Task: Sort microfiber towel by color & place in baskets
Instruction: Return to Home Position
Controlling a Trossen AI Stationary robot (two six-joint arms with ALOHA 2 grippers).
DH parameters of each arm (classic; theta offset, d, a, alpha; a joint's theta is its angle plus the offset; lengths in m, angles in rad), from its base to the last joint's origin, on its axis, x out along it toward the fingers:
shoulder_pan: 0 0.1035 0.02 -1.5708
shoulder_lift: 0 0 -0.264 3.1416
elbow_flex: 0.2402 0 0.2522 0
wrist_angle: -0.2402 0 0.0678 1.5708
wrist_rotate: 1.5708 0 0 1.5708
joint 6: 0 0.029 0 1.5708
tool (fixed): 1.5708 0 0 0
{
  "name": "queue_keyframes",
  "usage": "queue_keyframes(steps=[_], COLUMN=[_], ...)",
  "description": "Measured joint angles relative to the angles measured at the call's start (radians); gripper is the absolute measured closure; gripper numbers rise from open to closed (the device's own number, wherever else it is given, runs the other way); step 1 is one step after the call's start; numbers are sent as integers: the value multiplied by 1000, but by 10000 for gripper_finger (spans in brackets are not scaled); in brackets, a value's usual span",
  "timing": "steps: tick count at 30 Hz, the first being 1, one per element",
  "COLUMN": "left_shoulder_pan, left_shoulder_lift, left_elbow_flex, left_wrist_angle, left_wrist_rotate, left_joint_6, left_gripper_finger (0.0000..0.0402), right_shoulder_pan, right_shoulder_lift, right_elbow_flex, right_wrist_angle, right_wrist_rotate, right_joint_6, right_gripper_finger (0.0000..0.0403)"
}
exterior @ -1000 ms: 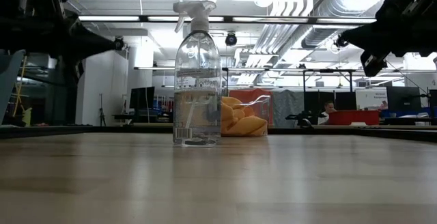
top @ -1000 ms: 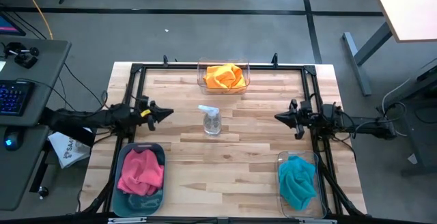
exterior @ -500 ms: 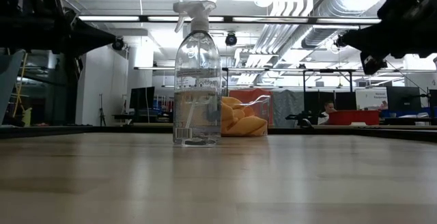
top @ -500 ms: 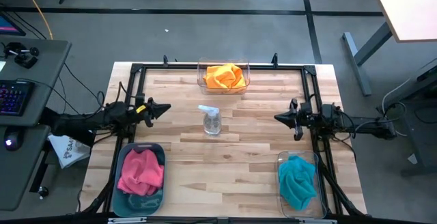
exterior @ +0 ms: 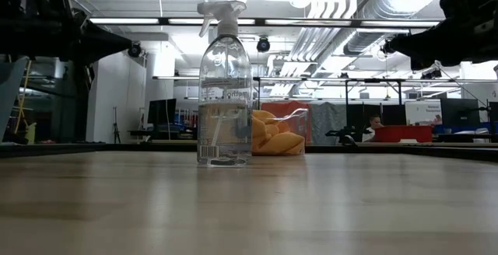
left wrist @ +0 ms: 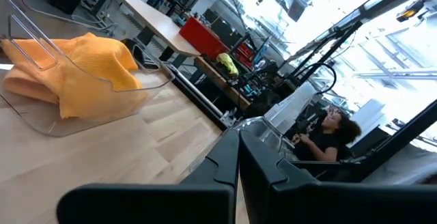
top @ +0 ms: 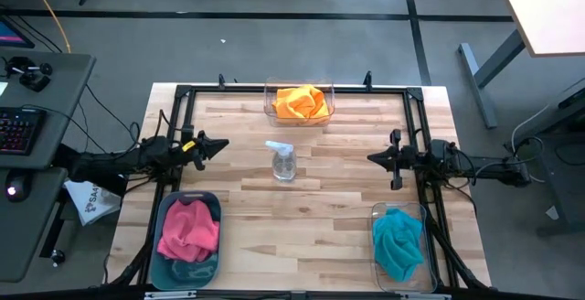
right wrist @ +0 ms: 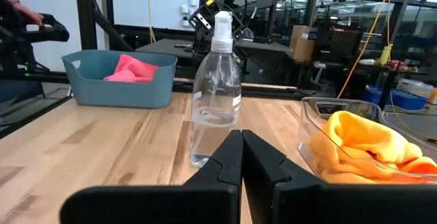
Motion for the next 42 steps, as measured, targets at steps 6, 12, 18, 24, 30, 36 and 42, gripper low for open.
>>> queue_keyframes(steps=[6, 12, 18, 24, 30, 36, 42], left_shoulder_pan=[-1, -1, -5, -55, -111, -213, -229], left_shoulder_lift=[0, 0, 0, 0, 0, 0, 0], left_elbow_flex=[0, 0, 0, 0, 0, 0, 0], left_wrist_angle=[0, 0, 0, -2, -7, -8, -4], left_wrist_rotate=[0, 0, 0, 19, 48, 49, 50], left_joint_6=[0, 0, 0, 114, 541, 704, 532], left_gripper_finger=[401, 401, 401, 401, 401, 401, 401], right_shoulder_pan=[0, 0, 0, 0, 0, 0, 0], right_shoulder_lift=[0, 0, 0, 0, 0, 0, 0], right_elbow_flex=[0, 0, 0, 0, 0, 0, 0], right_wrist_angle=[0, -1, -1, -2, -2, -2, -2], right_wrist_rotate=[0, 0, 0, 0, 0, 0, 0], right_joint_6=[-1, -1, -1, -1, -1, -1, -1], right_gripper_finger=[402, 402, 402, 402, 402, 402, 402])
